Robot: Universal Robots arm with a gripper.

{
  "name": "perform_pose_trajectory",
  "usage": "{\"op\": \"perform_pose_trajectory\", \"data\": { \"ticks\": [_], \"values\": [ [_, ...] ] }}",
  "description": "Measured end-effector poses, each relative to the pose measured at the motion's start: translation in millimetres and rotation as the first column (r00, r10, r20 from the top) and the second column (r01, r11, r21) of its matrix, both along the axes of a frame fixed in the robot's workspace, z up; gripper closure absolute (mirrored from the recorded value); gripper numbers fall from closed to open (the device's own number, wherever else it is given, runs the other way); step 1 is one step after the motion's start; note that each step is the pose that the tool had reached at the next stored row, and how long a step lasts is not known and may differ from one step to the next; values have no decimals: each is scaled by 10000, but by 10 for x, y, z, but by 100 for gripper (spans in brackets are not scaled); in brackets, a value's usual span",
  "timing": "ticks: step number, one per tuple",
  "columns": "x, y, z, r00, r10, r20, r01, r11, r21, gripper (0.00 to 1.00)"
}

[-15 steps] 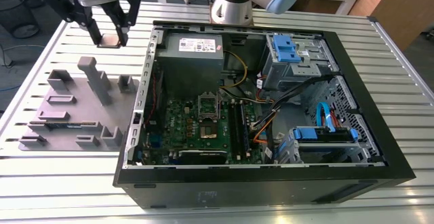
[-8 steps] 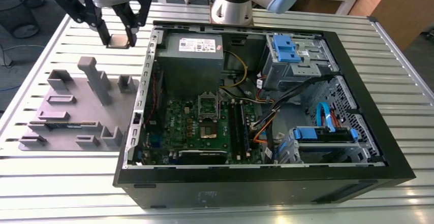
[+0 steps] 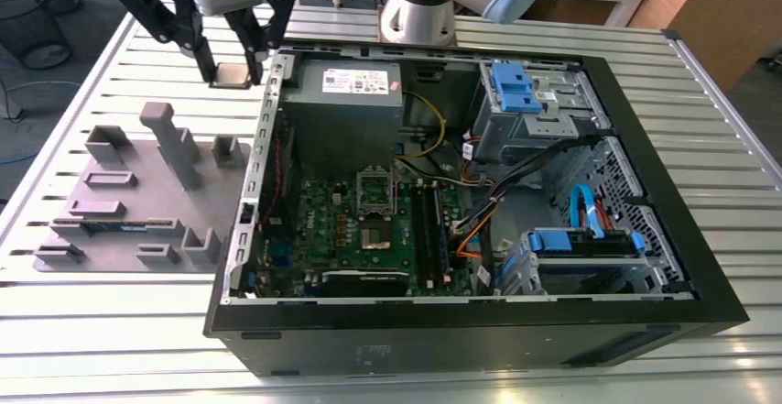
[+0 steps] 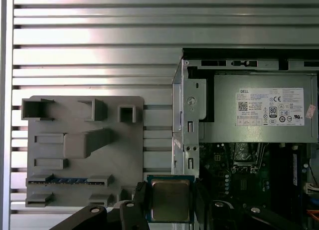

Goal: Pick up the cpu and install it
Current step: 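Pick up the cpu and move it towards the insertion slot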

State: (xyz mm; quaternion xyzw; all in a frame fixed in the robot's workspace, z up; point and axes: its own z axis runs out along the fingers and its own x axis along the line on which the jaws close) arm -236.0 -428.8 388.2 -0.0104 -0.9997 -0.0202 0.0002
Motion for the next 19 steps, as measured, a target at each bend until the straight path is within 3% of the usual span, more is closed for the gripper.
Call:
{"op": "perform_pose_trajectory", "data": {
  "ticks": [19],
  "values": [
    [407,0,-10,10000,0,0,0,10000,0,53]
  ]
}}
